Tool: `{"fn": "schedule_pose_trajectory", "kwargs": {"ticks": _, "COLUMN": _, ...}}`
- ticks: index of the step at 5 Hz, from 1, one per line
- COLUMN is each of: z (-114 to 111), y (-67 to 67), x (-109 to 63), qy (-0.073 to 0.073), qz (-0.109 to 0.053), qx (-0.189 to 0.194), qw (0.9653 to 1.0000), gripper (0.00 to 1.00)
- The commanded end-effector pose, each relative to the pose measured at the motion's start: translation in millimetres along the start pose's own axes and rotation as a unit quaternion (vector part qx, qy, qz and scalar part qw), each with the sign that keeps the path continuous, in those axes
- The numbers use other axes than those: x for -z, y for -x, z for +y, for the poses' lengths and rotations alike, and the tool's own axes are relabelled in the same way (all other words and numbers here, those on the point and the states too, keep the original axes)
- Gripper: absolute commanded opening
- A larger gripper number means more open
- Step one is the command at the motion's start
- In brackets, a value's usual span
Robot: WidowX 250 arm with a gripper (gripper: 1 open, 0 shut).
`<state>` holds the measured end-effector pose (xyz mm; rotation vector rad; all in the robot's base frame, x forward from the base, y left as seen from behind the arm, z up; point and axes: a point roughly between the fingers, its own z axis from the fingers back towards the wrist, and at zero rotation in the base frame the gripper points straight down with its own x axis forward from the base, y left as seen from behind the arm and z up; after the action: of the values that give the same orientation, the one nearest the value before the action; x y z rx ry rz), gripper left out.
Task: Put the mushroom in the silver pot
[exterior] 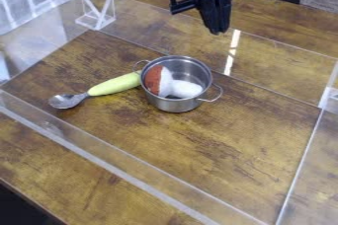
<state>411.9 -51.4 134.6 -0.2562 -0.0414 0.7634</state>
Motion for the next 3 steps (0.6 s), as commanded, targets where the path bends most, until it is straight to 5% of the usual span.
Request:
{"fn": "schedule_pose_trajectory", "kwargs": {"ticks": 1, "z": 11, "y": -5.3, "x": -33.3, "qy": 0.033, "qz": -0.021, "qx": 0.008, "qw": 0.9992, "gripper": 0.0}}
{"fn": "schedule_pose_trajectory", "kwargs": {"ticks": 2, "z": 16, "y": -7.7, "x": -42.1, "qy": 0.041, "qz": -0.014, "qx": 0.023, "qw": 0.9988, "gripper": 0.0}}
{"fn": "schedule_pose_trajectory", "kwargs": {"ticks": 3, "z": 12, "y": -12.9, "x": -31.5, "qy": 0.04, "qz": -0.013, "qx": 0.021, "qw": 0.9989, "gripper": 0.0}}
